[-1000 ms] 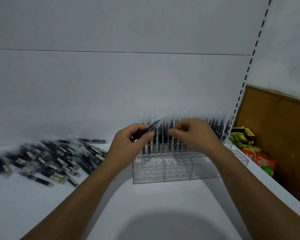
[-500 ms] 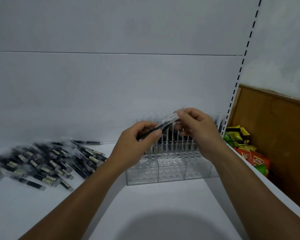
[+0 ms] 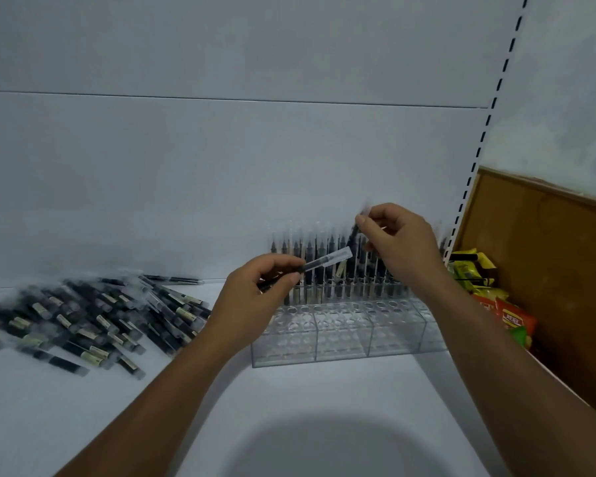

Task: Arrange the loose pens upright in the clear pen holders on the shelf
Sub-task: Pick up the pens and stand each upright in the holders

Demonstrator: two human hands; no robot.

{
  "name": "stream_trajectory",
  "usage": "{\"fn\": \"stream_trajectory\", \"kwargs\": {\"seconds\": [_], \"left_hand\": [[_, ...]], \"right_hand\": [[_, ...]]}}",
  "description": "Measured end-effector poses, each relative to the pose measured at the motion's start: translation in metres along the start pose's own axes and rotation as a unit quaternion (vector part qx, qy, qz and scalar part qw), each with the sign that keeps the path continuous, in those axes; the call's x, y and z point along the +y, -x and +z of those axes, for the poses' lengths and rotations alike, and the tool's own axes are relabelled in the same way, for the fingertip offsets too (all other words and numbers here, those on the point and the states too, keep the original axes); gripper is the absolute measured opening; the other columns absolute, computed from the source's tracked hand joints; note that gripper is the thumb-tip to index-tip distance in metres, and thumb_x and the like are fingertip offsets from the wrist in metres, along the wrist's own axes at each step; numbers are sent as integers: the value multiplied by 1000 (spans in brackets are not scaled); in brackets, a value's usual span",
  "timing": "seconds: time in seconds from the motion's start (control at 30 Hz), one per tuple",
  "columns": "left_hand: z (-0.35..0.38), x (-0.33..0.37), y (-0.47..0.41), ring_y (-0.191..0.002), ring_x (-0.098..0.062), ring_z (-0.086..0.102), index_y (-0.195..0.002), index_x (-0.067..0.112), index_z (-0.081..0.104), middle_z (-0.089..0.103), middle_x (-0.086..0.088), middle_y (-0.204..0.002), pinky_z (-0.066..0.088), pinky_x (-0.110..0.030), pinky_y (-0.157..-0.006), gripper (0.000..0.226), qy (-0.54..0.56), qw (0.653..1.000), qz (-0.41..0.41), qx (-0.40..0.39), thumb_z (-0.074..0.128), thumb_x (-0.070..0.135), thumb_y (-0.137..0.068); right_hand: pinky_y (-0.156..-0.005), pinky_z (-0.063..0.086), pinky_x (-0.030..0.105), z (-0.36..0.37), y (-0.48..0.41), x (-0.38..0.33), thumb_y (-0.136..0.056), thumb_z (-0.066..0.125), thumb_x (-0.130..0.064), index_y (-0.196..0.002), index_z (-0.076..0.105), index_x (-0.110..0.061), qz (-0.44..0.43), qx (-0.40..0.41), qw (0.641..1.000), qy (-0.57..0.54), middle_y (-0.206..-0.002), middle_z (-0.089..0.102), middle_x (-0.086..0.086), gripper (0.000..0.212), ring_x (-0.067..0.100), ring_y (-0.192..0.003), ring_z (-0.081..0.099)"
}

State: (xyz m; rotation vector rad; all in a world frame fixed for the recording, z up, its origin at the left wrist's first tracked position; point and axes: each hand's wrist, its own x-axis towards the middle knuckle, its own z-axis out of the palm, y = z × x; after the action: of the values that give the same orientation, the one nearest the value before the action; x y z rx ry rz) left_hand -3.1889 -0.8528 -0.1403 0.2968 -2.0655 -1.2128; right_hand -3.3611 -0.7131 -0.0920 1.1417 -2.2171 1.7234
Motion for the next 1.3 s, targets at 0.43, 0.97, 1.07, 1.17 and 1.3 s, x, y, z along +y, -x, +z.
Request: {"fn": "stream_trajectory", "kwargs": {"seconds": [0.43,0.97,1.07,1.17,1.3], "left_hand": [[2,0,9,-91,-2,64,-102,29,70,69,15,-96,50,-14,-81,22,-61,995,75,20,69,13,-87],[1,4,14,-88,-2,66,-101,26,70,70,9,-96,48,-11,-80,22,-38,995,82,37,68,10,-86],[2,2,14,-88,-2,66,-100,28,70,70,9,-95,49,-12,-79,23,-33,996,74,32,68,9,-86],[2,1,15,-87,-1,67,-100,27,70,71,9,-95,49,-12,-80,23,-24,997,70,33,68,9,-87],[1,2,15,-89,-1,66,-100,28,70,71,11,-95,48,-11,-80,23,-19,996,76,37,68,9,-87]], "right_hand": [[-57,42,10,20,6,19,-91,68,-26,-89,68,-22,-17,-62,996,61,-76,65,-8,5,2,-61,57],[-54,38,16,28,6,20,-93,65,-25,-99,68,-24,-37,-89,982,160,-74,59,-17,6,2,-61,53],[-62,48,22,26,8,18,-93,65,-23,-105,70,-20,-23,-93,982,160,-81,65,-11,14,7,-68,60],[-66,48,19,19,16,17,-93,64,-23,-111,70,-22,-29,-87,981,169,-79,60,-20,19,0,-70,57],[-56,42,7,1,25,10,-92,63,-17,-102,72,-29,-39,-77,993,84,-77,63,-14,17,0,-61,54]]}}
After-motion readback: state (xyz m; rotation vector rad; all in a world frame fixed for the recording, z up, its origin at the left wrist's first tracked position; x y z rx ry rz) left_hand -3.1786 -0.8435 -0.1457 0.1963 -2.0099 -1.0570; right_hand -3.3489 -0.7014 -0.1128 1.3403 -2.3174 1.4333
